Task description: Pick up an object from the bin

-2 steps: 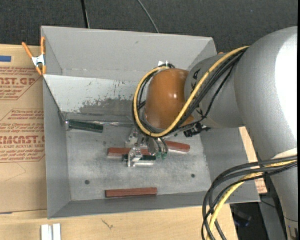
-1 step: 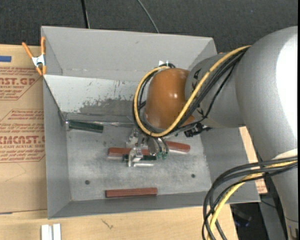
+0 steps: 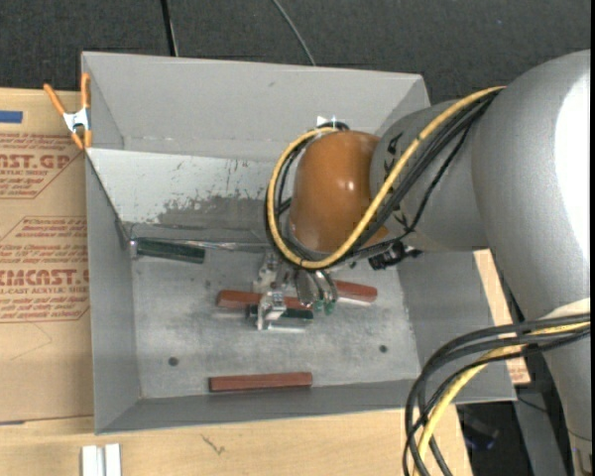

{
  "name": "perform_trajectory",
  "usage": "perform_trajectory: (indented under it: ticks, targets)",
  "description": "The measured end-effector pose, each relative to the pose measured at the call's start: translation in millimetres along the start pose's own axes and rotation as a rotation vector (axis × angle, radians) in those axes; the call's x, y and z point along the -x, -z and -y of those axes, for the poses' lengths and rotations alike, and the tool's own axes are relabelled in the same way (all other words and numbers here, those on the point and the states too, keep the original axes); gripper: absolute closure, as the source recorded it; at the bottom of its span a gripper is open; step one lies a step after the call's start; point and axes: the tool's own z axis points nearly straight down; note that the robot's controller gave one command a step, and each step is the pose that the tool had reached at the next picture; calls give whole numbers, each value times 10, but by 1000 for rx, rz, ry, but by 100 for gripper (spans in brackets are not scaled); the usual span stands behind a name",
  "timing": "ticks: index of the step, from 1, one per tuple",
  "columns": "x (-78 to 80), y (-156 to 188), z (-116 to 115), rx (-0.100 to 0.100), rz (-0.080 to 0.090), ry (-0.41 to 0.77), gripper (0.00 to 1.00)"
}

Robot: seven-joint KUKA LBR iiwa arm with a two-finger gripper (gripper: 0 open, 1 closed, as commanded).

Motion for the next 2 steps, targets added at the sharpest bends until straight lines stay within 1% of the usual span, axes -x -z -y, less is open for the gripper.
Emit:
perform_trajectory:
  ticks: [2]
  targets:
    - [0,96,-6,-2,-4,-2,100]
